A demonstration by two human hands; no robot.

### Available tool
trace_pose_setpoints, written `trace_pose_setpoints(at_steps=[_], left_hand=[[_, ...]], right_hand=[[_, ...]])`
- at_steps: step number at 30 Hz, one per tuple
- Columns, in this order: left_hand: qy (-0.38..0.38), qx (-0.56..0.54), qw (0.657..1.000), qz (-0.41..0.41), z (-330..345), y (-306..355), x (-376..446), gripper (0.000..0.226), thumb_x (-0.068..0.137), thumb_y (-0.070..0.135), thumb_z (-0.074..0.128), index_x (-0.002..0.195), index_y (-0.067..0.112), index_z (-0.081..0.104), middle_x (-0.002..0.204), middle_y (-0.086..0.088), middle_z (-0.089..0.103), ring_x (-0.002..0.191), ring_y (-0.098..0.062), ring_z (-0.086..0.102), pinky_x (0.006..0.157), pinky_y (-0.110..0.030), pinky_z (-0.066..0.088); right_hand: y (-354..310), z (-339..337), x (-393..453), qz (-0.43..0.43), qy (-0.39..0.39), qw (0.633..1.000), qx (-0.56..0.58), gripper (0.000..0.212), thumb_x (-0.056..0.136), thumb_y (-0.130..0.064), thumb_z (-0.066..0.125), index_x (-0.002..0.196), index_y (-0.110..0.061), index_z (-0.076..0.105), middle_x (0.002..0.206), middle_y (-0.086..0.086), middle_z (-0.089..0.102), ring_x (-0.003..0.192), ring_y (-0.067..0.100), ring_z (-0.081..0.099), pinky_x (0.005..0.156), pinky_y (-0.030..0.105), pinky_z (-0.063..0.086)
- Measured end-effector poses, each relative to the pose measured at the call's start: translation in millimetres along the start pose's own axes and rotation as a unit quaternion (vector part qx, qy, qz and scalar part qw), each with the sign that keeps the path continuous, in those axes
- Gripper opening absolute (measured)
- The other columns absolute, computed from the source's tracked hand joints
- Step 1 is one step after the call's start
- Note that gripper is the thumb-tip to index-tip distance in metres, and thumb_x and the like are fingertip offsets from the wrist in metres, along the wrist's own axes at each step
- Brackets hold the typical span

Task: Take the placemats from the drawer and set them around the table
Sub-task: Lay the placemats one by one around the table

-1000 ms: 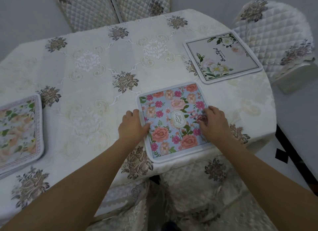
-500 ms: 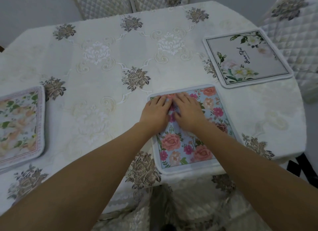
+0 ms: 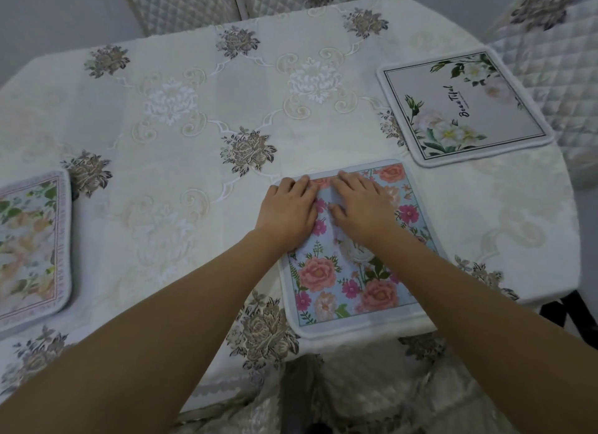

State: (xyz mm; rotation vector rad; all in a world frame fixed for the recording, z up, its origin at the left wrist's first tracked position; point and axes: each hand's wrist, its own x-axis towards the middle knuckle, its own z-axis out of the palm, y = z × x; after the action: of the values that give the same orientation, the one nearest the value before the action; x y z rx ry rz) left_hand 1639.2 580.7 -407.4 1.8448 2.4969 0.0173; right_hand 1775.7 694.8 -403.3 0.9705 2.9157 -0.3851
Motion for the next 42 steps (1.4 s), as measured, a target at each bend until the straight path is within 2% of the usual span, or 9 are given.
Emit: trace_pose_setpoints(at_steps=[3,9,16,19,21,24,31,39,42], left_hand=[[0.008,-0.003,1.000,0.000,2.4,-1.0,0.8,0.048,0.099,0.038,0.036,0.138,0.014,0.050,0.144,-0.007,0.050,0.120,-0.030,0.048,0.092,-0.043,0.040],[-0.009,-0.024,0.999,-0.029,-0.5,5.0,2.5,0.051,0.099,0.042,0.036,0.143,0.018,0.045,0.150,-0.004,0.043,0.125,-0.029,0.043,0.096,-0.045,0.036],[-0.051,-0.027,0.998,-0.032,-7.9,3.9,2.3,0.059,0.097,0.050,0.036,0.149,0.022,0.034,0.157,-0.001,0.032,0.135,-0.026,0.034,0.104,-0.043,0.033],[-0.105,-0.041,0.993,-0.023,-15.1,1.9,4.4,0.068,0.095,0.052,0.042,0.153,0.021,0.025,0.160,-0.003,0.023,0.141,-0.027,0.026,0.111,-0.044,0.029],[-0.126,-0.047,0.991,-0.029,-18.5,1.4,-1.3,0.070,0.093,0.053,0.045,0.151,0.020,0.025,0.159,-0.006,0.023,0.142,-0.027,0.025,0.111,-0.045,0.031],[-0.110,-0.054,0.992,-0.035,-16.9,-1.8,-25.1,0.061,0.097,0.048,0.042,0.148,0.017,0.031,0.159,-0.010,0.023,0.144,-0.027,0.023,0.111,-0.044,0.032],[-0.091,-0.079,0.992,-0.029,-5.1,2.9,-84.9,0.070,0.097,0.051,0.044,0.152,0.013,0.025,0.159,-0.010,0.022,0.146,-0.025,0.020,0.115,-0.038,0.027],[-0.063,-0.116,0.991,-0.028,-0.5,33.2,-136.8,0.061,0.099,0.043,0.045,0.150,0.013,0.033,0.160,-0.008,0.023,0.146,-0.024,0.022,0.119,-0.037,0.024],[-0.066,-0.109,0.992,-0.015,2.1,39.9,-155.4,0.061,0.098,0.041,0.048,0.149,0.011,0.035,0.158,-0.011,0.027,0.144,-0.027,0.027,0.118,-0.040,0.028]], right_hand=[[12.9,-5.0,1.5,0.043,0.014,0.999,0.006,0.053,0.099,-0.040,0.038,0.149,-0.021,0.032,0.157,0.002,0.029,0.143,0.024,0.025,0.115,0.043,0.019],[54.2,-14.0,2.0,0.148,0.039,0.988,0.015,0.054,0.099,-0.037,0.038,0.148,-0.015,0.034,0.155,0.008,0.032,0.140,0.028,0.029,0.111,0.046,0.029],[59.7,-15.6,1.1,0.131,0.006,0.991,0.020,0.061,0.099,-0.041,0.041,0.151,-0.013,0.027,0.158,0.009,0.024,0.144,0.028,0.023,0.114,0.045,0.026],[62.0,-19.8,-3.3,0.119,-0.014,0.992,0.029,0.061,0.099,-0.041,0.040,0.152,-0.013,0.025,0.160,0.008,0.019,0.146,0.025,0.020,0.118,0.043,0.022],[63.0,-23.5,-10.1,0.116,-0.017,0.992,0.039,0.059,0.099,-0.039,0.041,0.151,-0.014,0.026,0.160,0.007,0.021,0.144,0.025,0.023,0.116,0.042,0.023],[65.2,-24.4,-28.7,0.114,-0.019,0.992,0.045,0.057,0.101,-0.036,0.038,0.152,-0.014,0.024,0.160,0.007,0.020,0.145,0.026,0.022,0.117,0.042,0.021],[64.2,-10.8,-85.7,0.107,0.007,0.991,0.080,0.052,0.103,-0.028,0.039,0.149,-0.006,0.030,0.158,0.011,0.024,0.144,0.026,0.024,0.117,0.039,0.021],[57.0,0.8,-158.9,0.133,-0.006,0.989,0.069,0.055,0.104,-0.030,0.035,0.153,-0.009,0.023,0.160,0.009,0.020,0.148,0.024,0.017,0.120,0.038,0.011],[51.2,0.0,-184.2,0.147,0.002,0.986,0.074,0.054,0.104,-0.032,0.034,0.153,-0.010,0.027,0.159,0.008,0.023,0.146,0.024,0.022,0.118,0.038,0.017]])
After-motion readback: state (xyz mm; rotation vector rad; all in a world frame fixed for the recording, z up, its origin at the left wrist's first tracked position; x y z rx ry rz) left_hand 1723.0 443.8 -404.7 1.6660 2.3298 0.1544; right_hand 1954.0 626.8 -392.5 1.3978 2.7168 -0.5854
